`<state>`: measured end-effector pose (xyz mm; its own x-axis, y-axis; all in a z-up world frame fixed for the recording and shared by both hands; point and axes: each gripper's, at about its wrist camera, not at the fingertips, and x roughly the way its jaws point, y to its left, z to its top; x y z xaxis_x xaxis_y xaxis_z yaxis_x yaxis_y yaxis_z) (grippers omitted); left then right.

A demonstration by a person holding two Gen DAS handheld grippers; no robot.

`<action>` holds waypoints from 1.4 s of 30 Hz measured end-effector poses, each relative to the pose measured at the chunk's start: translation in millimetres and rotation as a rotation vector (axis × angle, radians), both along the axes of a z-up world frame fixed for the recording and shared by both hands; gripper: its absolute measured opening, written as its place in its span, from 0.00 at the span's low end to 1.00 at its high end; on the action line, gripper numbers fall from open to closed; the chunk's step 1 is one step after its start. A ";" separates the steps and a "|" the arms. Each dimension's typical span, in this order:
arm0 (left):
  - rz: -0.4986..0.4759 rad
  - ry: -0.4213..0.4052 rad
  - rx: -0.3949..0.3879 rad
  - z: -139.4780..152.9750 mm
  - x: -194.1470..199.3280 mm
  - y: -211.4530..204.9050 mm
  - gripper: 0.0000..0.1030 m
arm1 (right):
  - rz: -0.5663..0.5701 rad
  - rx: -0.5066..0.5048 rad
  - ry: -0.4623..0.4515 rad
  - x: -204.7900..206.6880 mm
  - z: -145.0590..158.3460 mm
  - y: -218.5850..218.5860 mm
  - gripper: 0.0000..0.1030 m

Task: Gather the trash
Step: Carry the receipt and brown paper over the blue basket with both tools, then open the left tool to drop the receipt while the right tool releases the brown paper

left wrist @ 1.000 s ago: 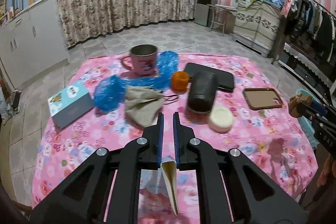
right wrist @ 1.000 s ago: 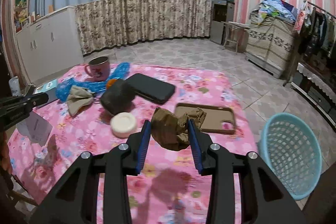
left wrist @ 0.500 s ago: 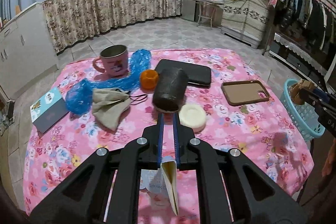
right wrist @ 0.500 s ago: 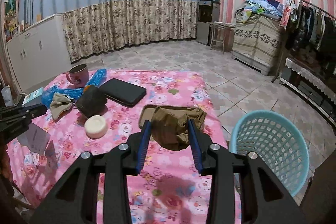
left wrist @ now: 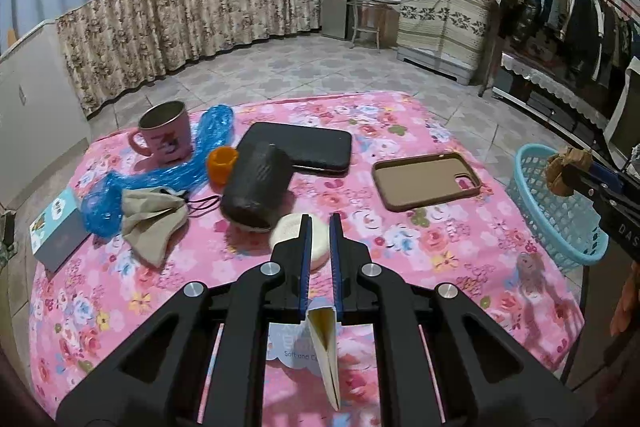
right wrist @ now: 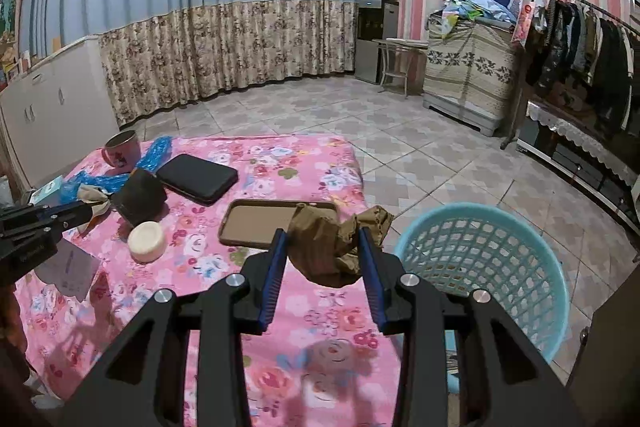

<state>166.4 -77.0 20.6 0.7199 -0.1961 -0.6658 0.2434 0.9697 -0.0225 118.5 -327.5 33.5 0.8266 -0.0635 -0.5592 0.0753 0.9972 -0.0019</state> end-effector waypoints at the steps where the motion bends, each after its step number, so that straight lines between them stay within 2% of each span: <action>1: -0.004 0.000 0.000 0.2 0.1 -2.9 0.07 | -0.005 0.000 -0.002 -0.4 0.8 -2.8 0.36; 21: -0.101 -0.006 0.021 4.1 3.0 -64.3 0.07 | -0.100 0.029 -0.029 -15.9 9.0 -59.1 0.36; 31: -0.230 0.009 -0.019 -0.8 15.2 -132.2 0.07 | -0.185 0.066 -0.022 -22.9 1.8 -106.1 0.36; 42: -0.374 0.030 -0.015 -13.5 21.2 -216.8 0.07 | -0.273 0.082 0.004 -30.2 -22.4 -163.3 0.36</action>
